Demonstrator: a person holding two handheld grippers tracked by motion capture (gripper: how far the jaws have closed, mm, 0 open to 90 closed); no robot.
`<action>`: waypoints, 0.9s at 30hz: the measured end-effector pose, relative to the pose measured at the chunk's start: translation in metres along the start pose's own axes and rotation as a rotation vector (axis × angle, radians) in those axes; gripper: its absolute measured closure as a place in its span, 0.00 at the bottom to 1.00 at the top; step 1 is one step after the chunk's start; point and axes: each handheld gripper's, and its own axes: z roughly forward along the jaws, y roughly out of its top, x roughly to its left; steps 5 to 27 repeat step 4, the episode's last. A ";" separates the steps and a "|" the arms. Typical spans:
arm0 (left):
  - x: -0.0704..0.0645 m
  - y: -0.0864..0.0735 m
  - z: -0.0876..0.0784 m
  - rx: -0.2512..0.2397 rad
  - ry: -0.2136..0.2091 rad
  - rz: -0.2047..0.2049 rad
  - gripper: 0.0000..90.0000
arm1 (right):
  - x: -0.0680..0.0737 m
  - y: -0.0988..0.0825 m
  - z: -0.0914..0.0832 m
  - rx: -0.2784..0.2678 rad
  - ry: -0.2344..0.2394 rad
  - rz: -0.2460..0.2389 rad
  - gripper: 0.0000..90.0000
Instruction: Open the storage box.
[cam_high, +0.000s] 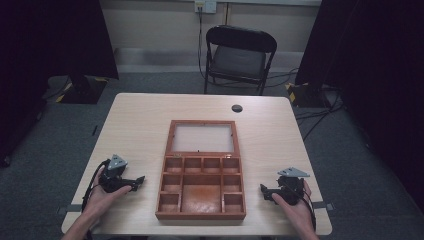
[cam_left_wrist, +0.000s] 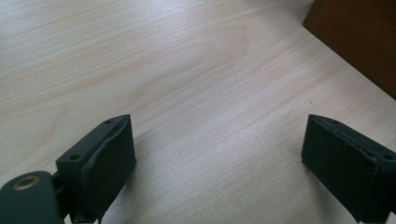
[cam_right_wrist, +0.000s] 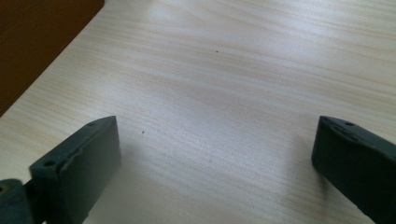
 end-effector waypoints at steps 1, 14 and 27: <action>0.000 0.000 0.000 0.000 0.000 0.000 0.09 | 0.000 0.000 0.000 0.000 0.000 0.000 0.00; 0.000 0.000 0.000 0.000 0.002 0.001 0.09 | 0.000 0.000 0.000 0.002 -0.004 0.003 0.00; 0.000 0.000 0.000 0.000 0.002 0.001 0.09 | 0.000 0.000 0.000 0.002 -0.004 0.003 0.00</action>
